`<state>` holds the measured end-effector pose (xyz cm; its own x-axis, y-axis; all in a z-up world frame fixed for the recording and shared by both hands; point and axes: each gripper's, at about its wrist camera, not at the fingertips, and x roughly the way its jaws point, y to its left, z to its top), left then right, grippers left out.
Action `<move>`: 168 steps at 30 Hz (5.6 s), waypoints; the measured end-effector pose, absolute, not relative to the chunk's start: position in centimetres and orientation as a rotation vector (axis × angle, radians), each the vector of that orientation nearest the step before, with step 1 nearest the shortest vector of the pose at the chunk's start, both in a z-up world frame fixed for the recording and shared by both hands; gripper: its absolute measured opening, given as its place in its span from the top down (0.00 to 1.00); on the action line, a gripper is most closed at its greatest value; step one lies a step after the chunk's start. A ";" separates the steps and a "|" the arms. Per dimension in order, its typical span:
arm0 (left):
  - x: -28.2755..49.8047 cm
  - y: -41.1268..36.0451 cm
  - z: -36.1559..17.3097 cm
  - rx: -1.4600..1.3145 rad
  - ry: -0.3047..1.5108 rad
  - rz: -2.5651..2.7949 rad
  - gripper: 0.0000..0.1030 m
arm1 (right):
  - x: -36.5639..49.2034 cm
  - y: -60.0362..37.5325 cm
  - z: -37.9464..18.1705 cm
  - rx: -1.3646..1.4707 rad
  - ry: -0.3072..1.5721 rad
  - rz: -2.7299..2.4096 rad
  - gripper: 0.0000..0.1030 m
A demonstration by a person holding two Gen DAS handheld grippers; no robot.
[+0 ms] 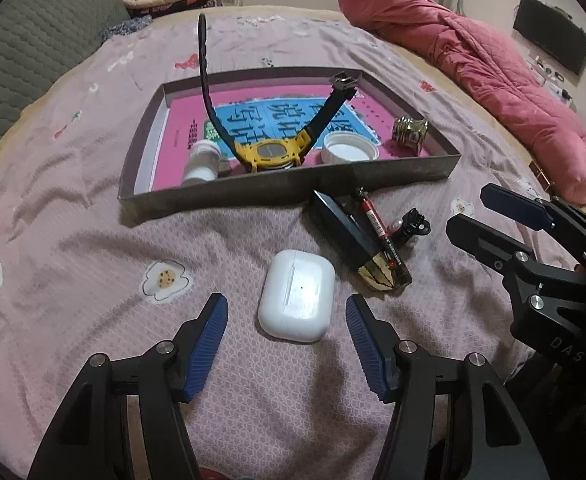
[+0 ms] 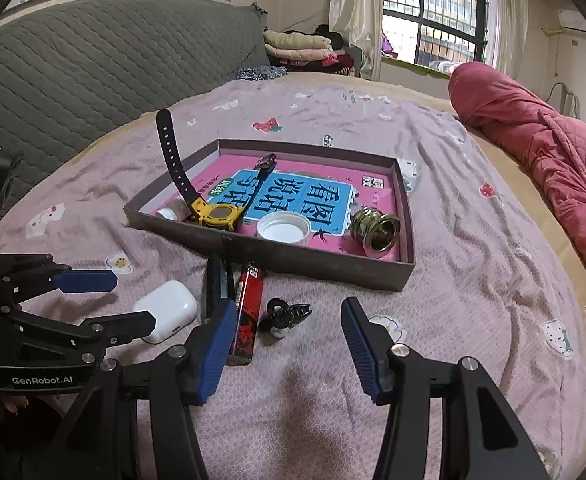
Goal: Organize rigid objects
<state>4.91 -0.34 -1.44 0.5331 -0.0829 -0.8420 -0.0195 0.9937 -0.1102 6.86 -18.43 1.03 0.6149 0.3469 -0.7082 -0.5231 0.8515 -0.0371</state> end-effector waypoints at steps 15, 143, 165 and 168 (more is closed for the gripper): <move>6.1 -0.6 -3.2 -0.119 1.065 -0.050 0.39 | 8.3 -18.6 -0.5 -0.208 0.834 0.496 0.48; 9.9 5.2 2.1 -0.214 0.766 0.090 0.55 | 13.9 -18.5 2.4 -0.041 0.694 0.464 0.66; 13.4 4.4 1.3 -0.188 0.785 0.062 0.55 | 16.1 -17.5 2.1 -0.060 0.675 0.479 0.66; 13.7 4.4 1.2 -0.191 0.788 0.061 0.55 | 16.3 -17.3 2.1 -0.065 0.673 0.480 0.66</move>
<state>13.70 4.37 1.15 0.7048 -0.0165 -0.7092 -0.1261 0.9809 -0.1481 16.25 -17.34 2.08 0.6778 0.4060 -0.6129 -0.4473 0.8894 0.0944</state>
